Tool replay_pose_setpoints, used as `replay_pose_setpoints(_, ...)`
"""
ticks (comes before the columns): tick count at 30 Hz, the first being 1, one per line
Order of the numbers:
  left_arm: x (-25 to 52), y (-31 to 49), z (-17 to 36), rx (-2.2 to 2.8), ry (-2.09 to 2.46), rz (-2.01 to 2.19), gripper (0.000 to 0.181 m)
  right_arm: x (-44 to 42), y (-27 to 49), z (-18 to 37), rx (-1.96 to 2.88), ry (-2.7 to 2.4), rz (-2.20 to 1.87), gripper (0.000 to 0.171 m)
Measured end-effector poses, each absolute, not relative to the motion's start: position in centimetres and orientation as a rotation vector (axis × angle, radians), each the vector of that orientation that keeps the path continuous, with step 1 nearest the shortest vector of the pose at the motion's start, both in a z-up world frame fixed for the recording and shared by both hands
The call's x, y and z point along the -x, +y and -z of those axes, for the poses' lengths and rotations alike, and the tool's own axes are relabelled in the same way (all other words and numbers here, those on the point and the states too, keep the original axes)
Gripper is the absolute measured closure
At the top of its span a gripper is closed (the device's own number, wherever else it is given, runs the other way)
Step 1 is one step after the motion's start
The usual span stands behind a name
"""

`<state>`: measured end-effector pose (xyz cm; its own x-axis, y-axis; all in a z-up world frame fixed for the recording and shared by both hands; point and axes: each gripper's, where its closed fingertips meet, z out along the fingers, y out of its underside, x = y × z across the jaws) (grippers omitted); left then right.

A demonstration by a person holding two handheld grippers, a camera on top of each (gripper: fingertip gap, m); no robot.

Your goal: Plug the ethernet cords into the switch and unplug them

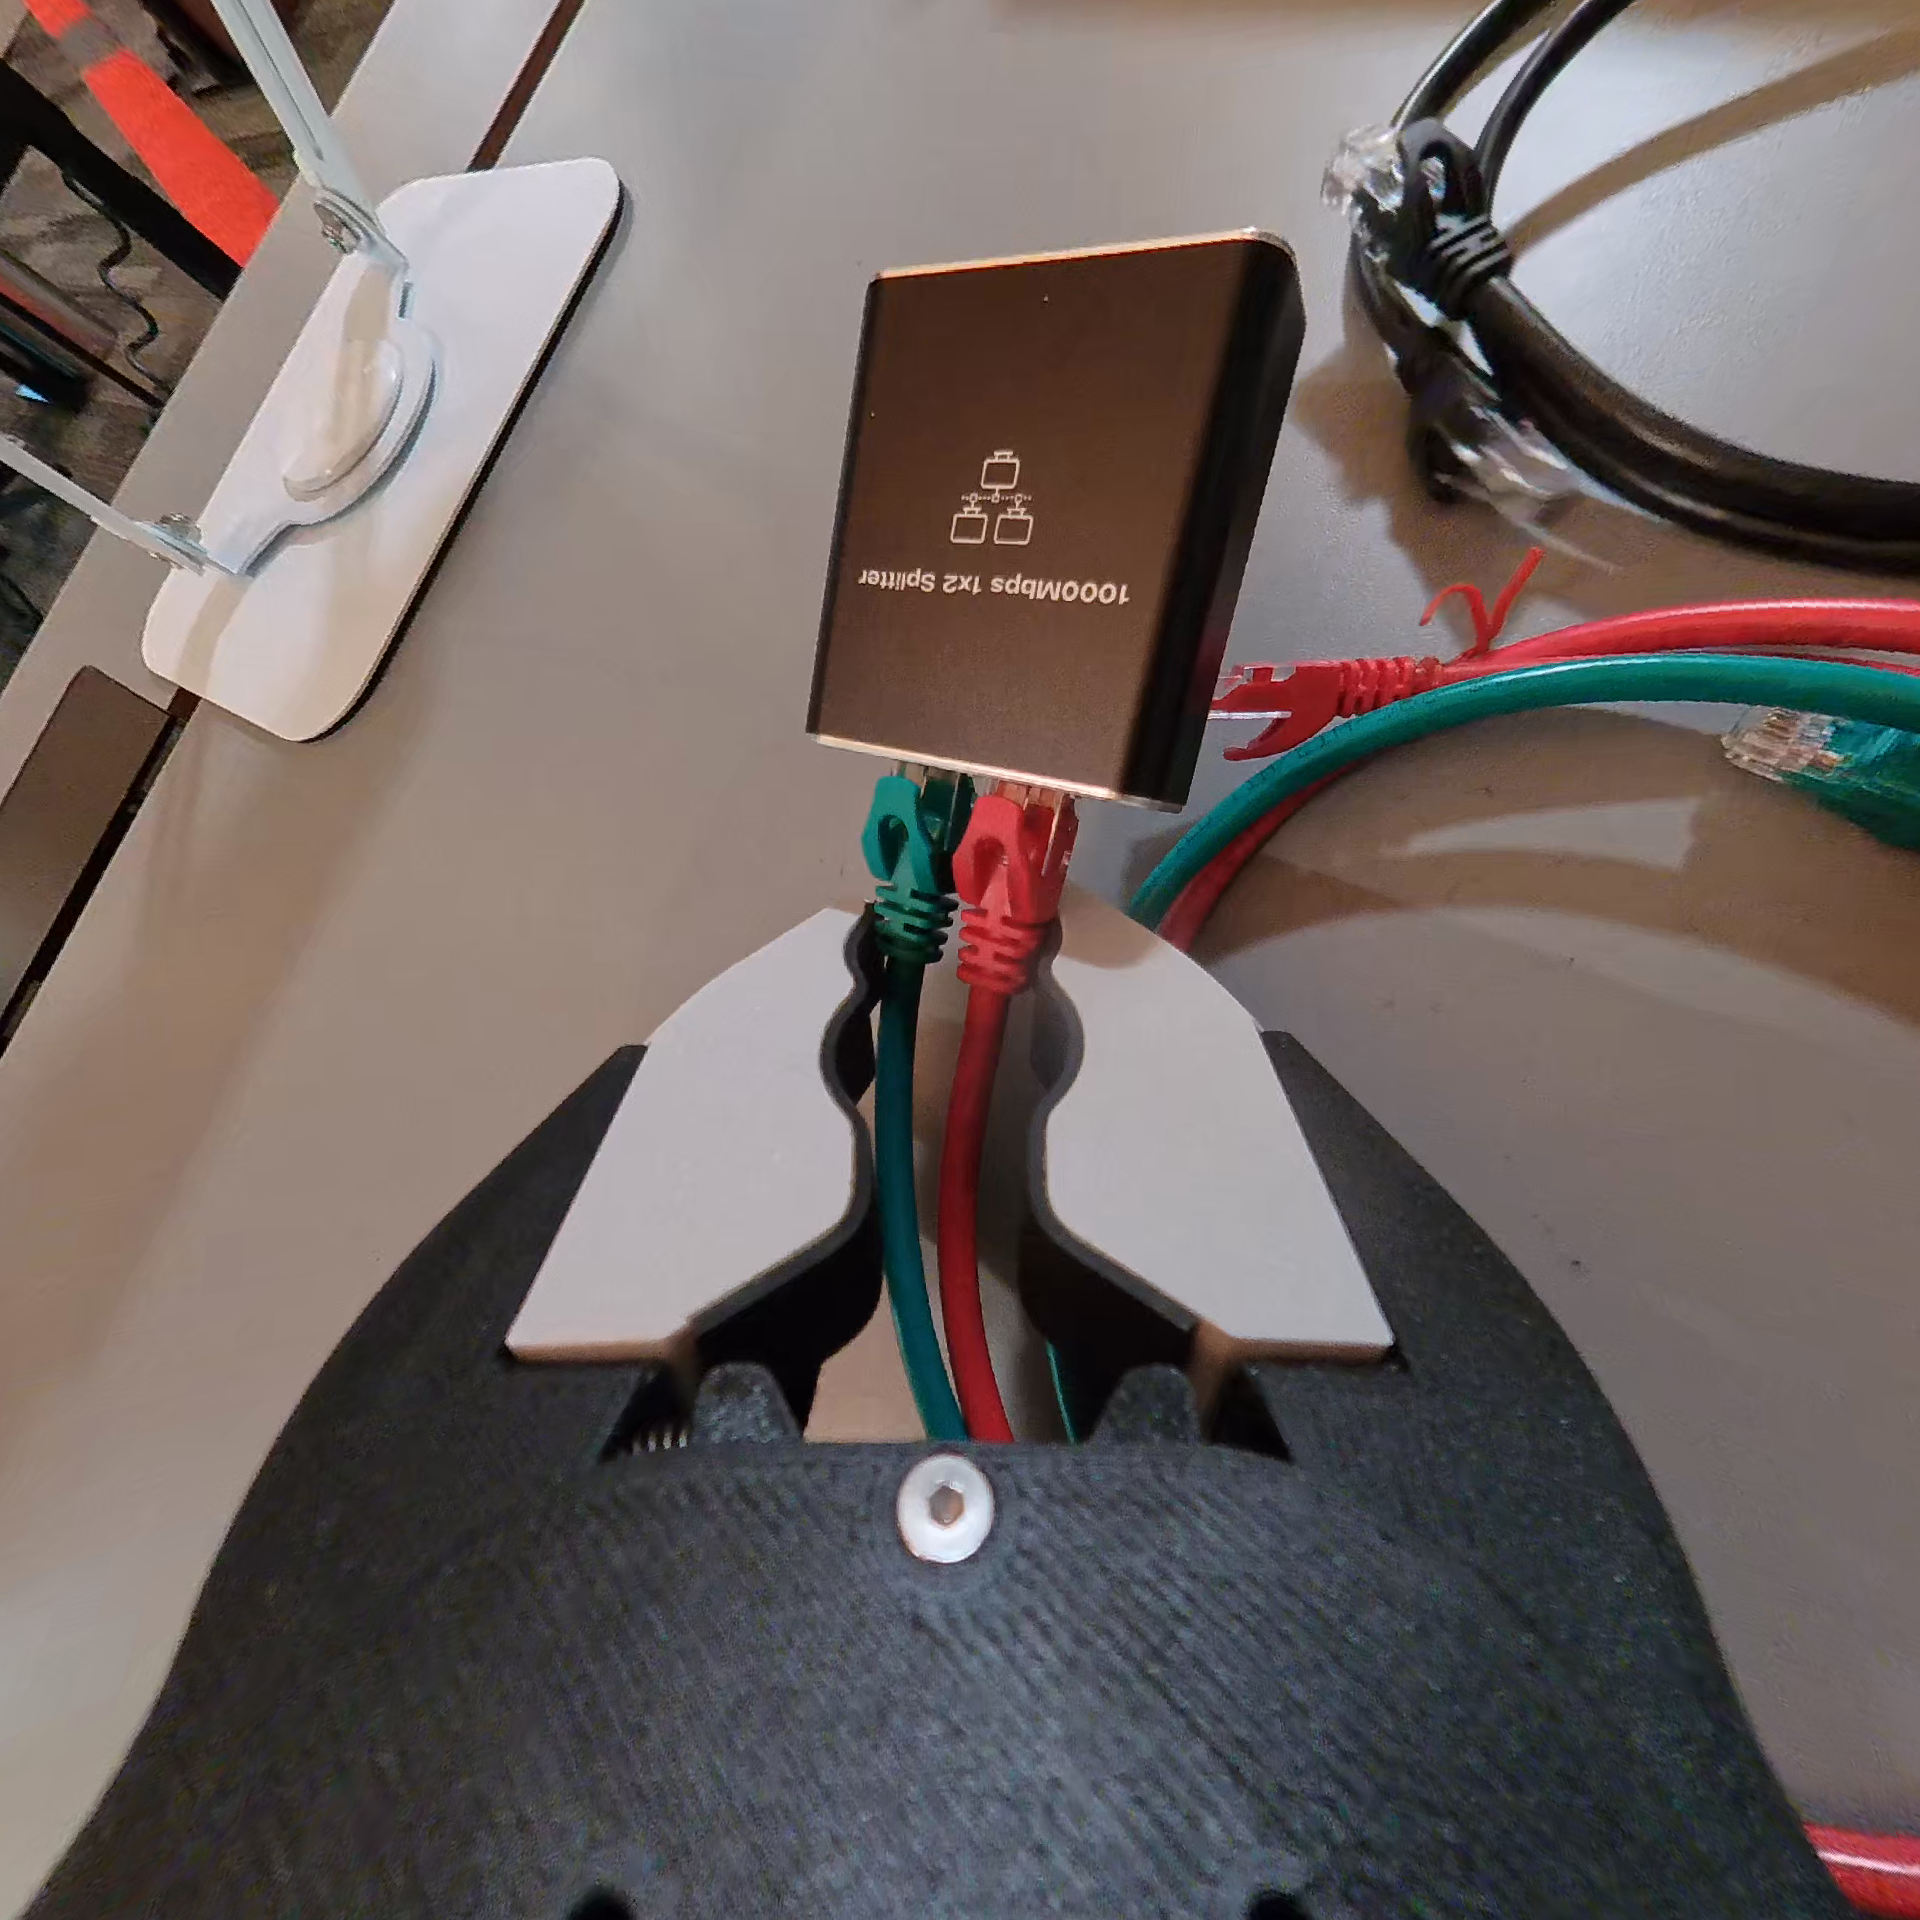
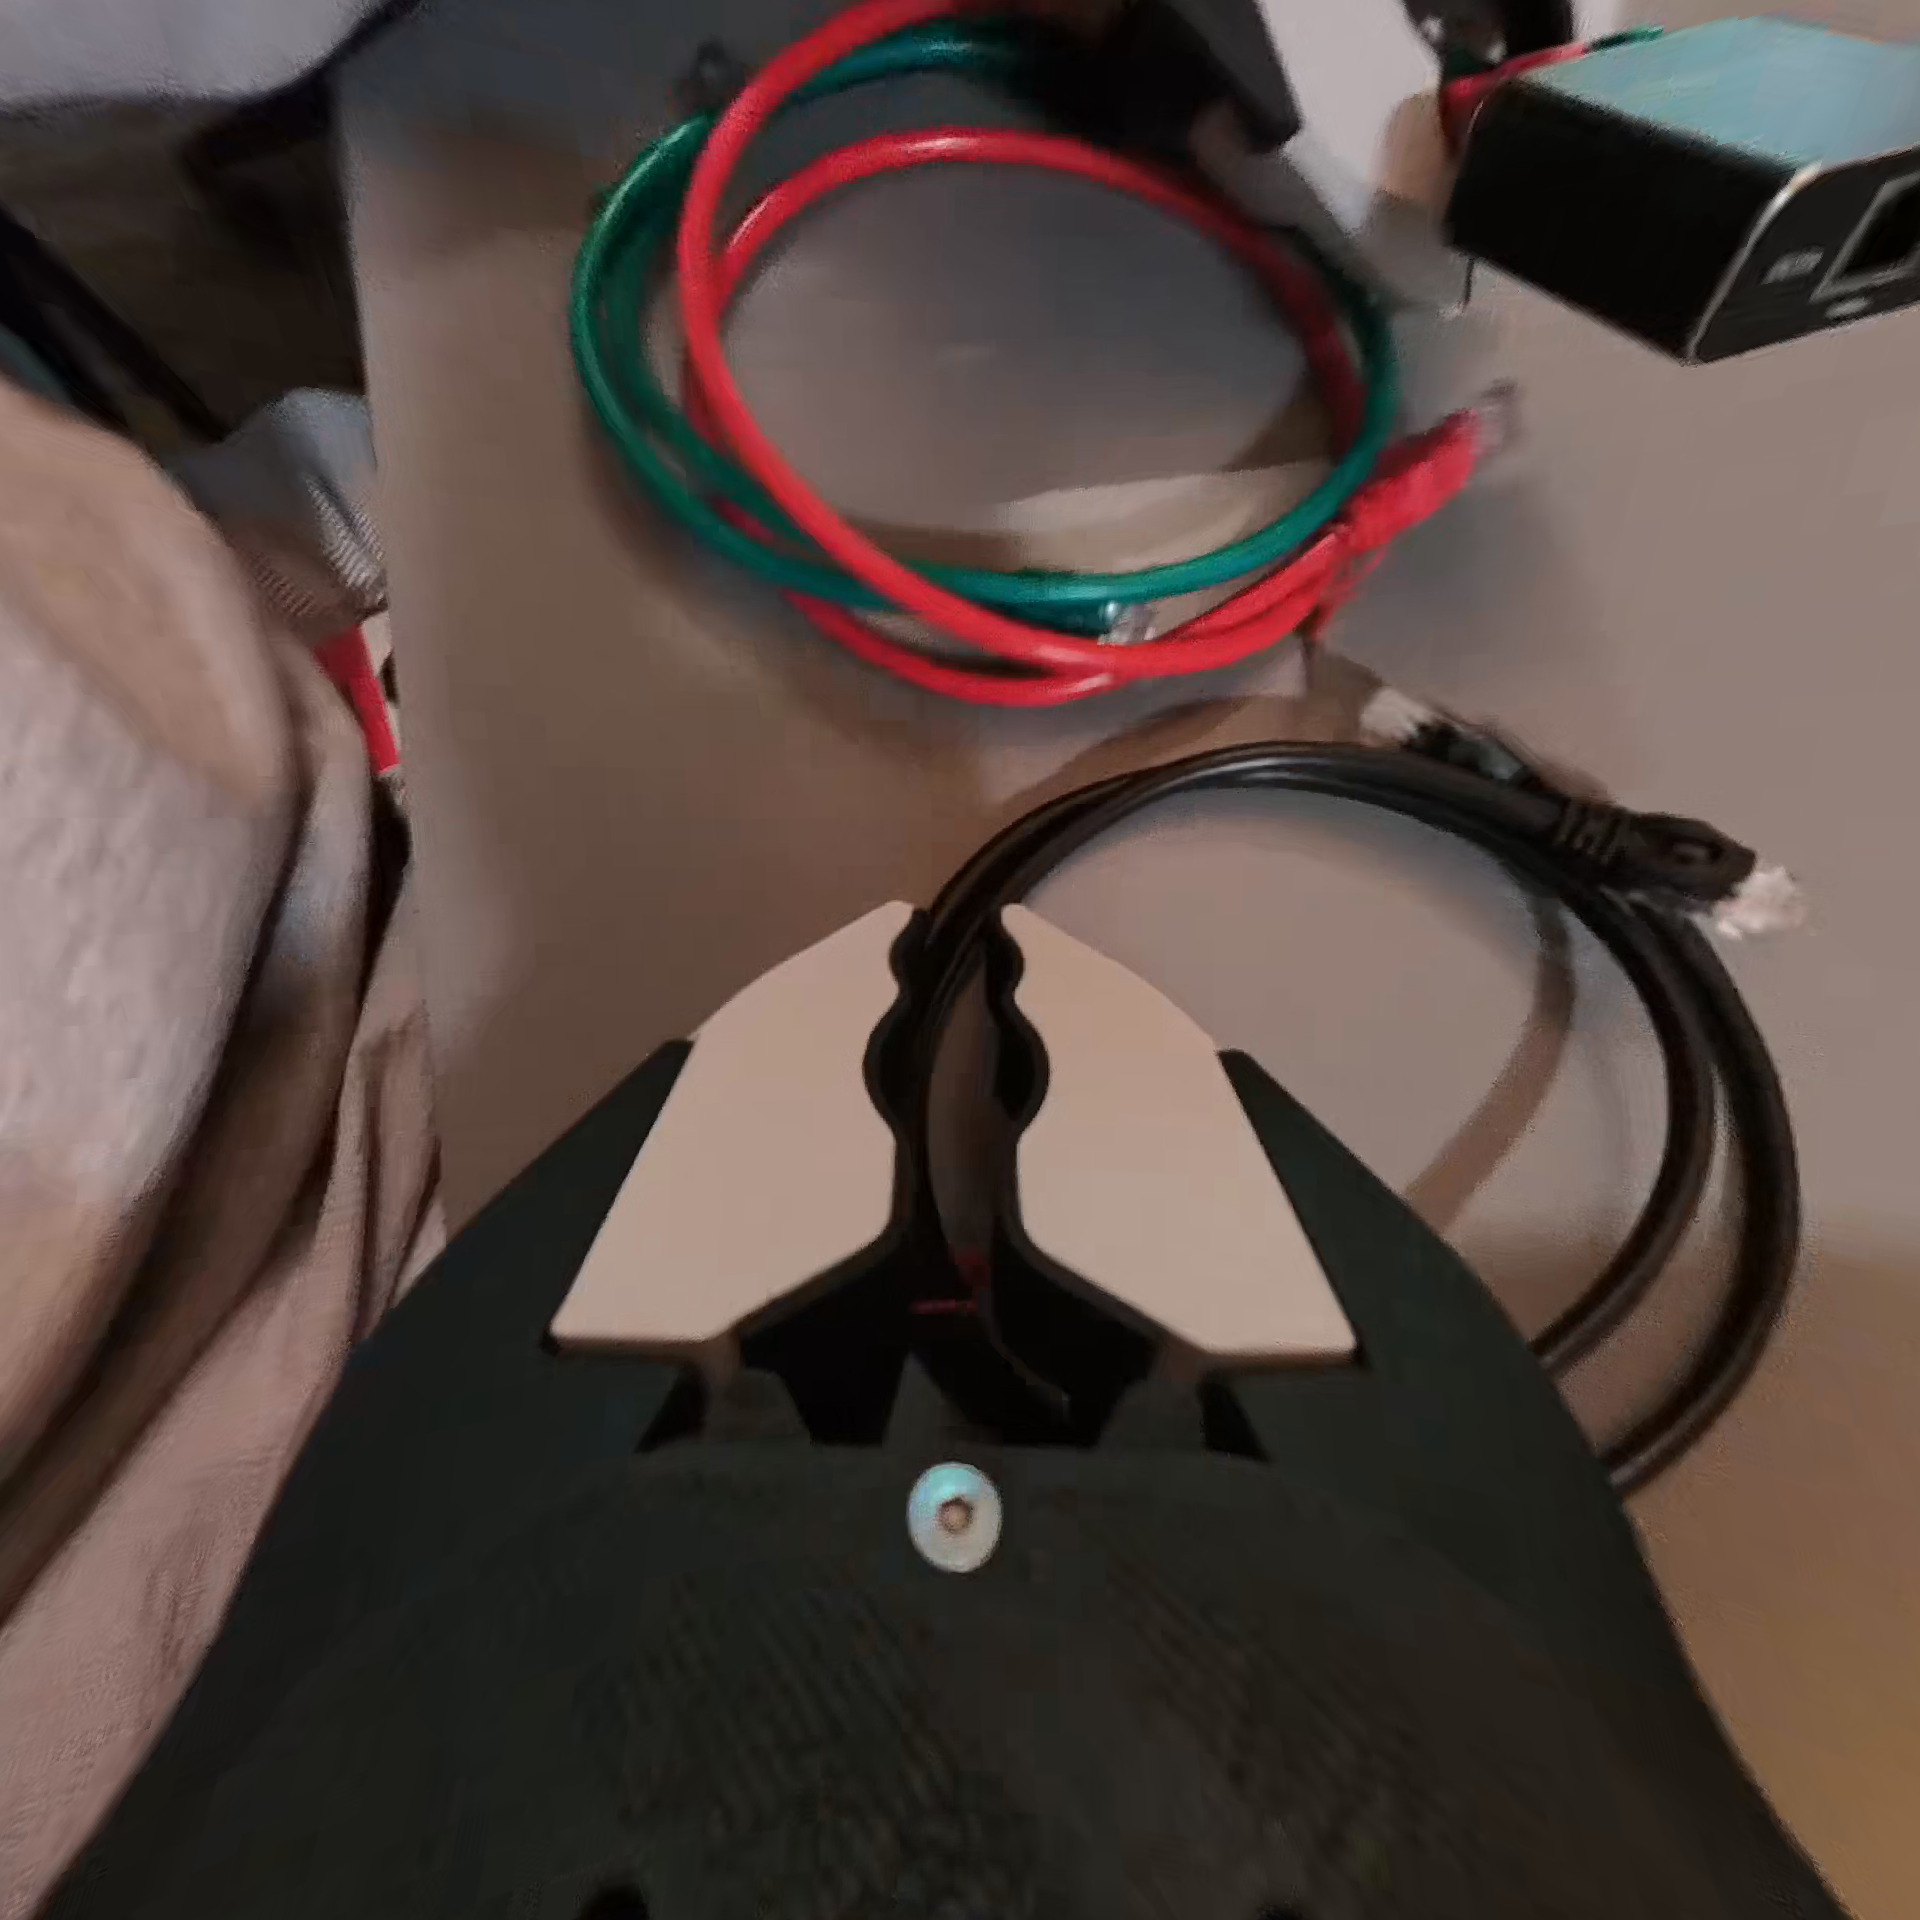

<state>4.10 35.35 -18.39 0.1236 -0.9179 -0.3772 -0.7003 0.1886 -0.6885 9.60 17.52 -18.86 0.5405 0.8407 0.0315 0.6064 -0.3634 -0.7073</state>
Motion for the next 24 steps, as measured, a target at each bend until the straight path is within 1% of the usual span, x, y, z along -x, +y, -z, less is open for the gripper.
replay_pose_setpoints(2,-4.1,35.4,18.4,1.565,1.630,0.328,0.155,-11.1,17.5,18.8,2.129,-1.136,-0.400,0.158)
replay_pose_setpoints(4,-4.1,35.3,18.4,1.564,1.630,0.328,0.155,-12.3,18.3,18.5,2.130,-1.057,-0.351,0.143)
replay_pose_setpoints(6,-4.1,35.3,18.4,1.564,1.630,0.328,0.155,-12.3,19.4,17.6,2.101,-0.928,-0.403,0.140)
replay_pose_setpoints(7,-4.1,35.3,18.4,1.564,1.630,0.328,0.155,-12.1,20.0,17.1,2.092,-0.856,-0.444,0.135)
replay_pose_setpoints(10,-4.1,35.4,18.4,1.563,1.629,0.326,0.155,-12.0,21.9,16.6,2.162,-0.562,-0.497,0.134)
replay_pose_setpoints(12,-4.1,35.4,18.4,1.564,1.629,0.326,0.155,-11.1,22.2,17.2,2.228,-0.443,-0.567,0.130)
replay_pose_setpoints(14,-4.1,35.4,18.4,1.564,1.628,0.325,0.155,-10.6,22.4,17.7,2.246,-0.423,-0.534,0.130)
replay_pose_setpoints(15,-4.1,35.4,18.4,1.564,1.627,0.324,0.155,-10.9,22.5,17.8,2.246,-0.451,-0.463,0.134)
replay_pose_setpoints(16,-4.1,35.4,18.4,1.565,1.627,0.324,0.155,-11.5,22.7,18.0,2.250,-0.479,-0.366,0.142)
replay_pose_setpoints(18,-4.1,35.4,18.4,1.566,1.627,0.325,0.155,-12.7,22.9,18.3,2.246,-0.521,-0.217,0.145)
replay_pose_setpoints(19,-4.1,35.4,18.4,1.566,1.627,0.325,0.155,-12.7,22.8,18.3,2.242,-0.539,-0.210,0.146)
replay_pose_setpoints(23,-4.1,35.4,18.4,1.566,1.627,0.324,0.155,-11.0,22.3,18.0,2.232,-0.521,-0.444,0.151)
replay_pose_setpoints(24,-4.1,35.4,18.4,1.567,1.626,0.324,0.155,-10.6,22.2,17.9,2.234,-0.501,-0.494,0.145)
